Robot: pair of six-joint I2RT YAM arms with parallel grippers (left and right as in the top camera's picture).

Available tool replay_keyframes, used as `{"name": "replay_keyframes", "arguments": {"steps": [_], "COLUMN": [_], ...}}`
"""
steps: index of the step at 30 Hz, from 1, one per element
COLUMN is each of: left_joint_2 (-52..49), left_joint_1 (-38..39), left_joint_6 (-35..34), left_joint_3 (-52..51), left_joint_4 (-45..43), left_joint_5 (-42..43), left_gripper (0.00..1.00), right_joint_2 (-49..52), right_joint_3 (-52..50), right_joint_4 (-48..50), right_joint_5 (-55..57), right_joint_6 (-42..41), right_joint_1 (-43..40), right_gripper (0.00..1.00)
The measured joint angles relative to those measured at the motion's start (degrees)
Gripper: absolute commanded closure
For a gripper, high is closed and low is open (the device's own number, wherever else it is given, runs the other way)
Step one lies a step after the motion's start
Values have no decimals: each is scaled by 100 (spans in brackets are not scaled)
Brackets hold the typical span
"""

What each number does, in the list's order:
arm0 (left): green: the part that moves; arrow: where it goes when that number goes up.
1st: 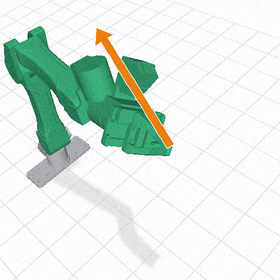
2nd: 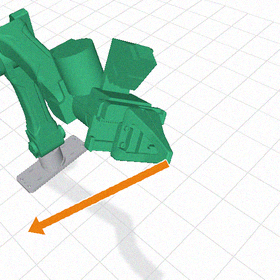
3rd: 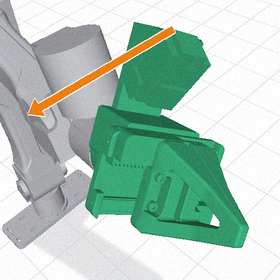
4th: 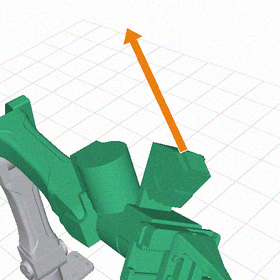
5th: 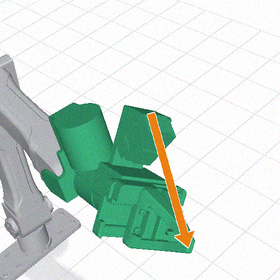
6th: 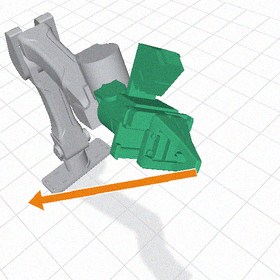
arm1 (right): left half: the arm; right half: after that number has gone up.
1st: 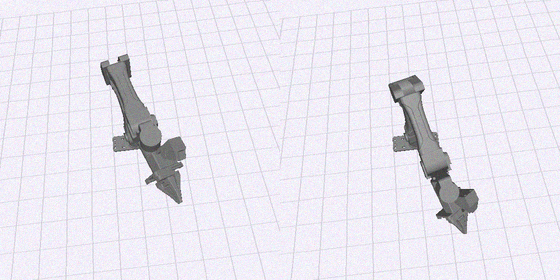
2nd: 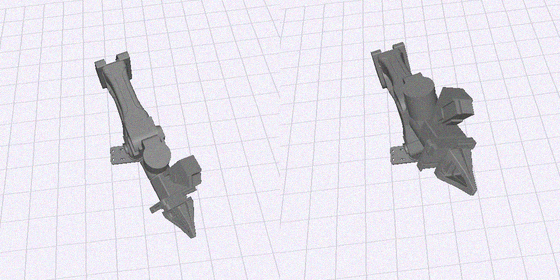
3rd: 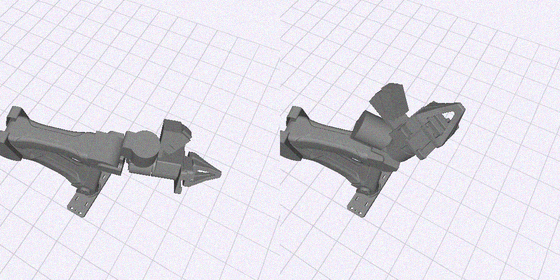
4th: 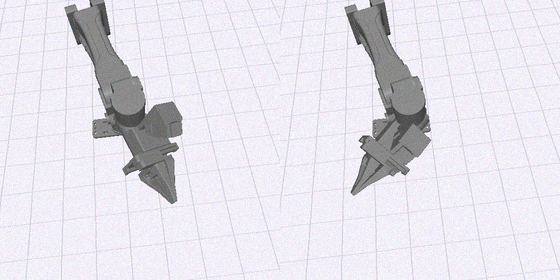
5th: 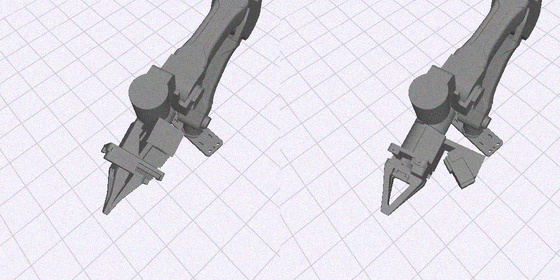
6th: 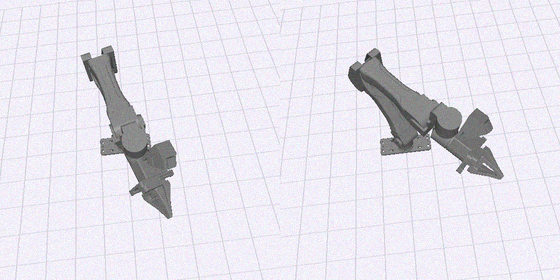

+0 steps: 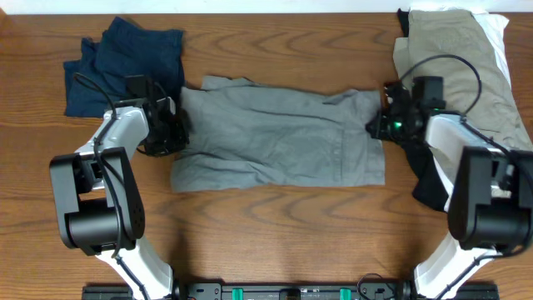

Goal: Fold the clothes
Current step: 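Fold the shorts' right half over toward the left gripper with the right gripper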

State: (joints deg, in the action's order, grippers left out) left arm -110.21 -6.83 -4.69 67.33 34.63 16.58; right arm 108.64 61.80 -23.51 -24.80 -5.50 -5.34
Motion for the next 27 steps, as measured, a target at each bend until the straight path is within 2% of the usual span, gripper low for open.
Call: {"name": "replay_keyframes", "arguments": {"steps": [5, 11, 16, 21, 27], "left_joint_2": [-2, -4, -4, -4, -4], "left_joint_1": [214, 621, 861, 931, 931], "left_joint_6": [-2, -103, -195, -243, -264], "left_joint_3": [-2, -2, 0, -2, -2], "left_joint_4": [48, 24, -85, -125, -173], "left_joint_5": [-31, -44, -44, -48, -48], "left_gripper": [94, 94, 94, 94, 94], "right_joint_2": [-527, -868, -890, -890, -890], "right_joint_3": [289, 1283, 1628, 1808, 2070], "right_joint_4": [-1036, -1939, -2063, -2035, -1563], "right_joint_5": [160, -63, -284, -389, -446], "right_joint_6": [369, 763, 887, 883, 549], "right_joint_1": [-264, -229, 107, 857, 1816], "right_gripper": [99, 99, 99, 99, 99]}}
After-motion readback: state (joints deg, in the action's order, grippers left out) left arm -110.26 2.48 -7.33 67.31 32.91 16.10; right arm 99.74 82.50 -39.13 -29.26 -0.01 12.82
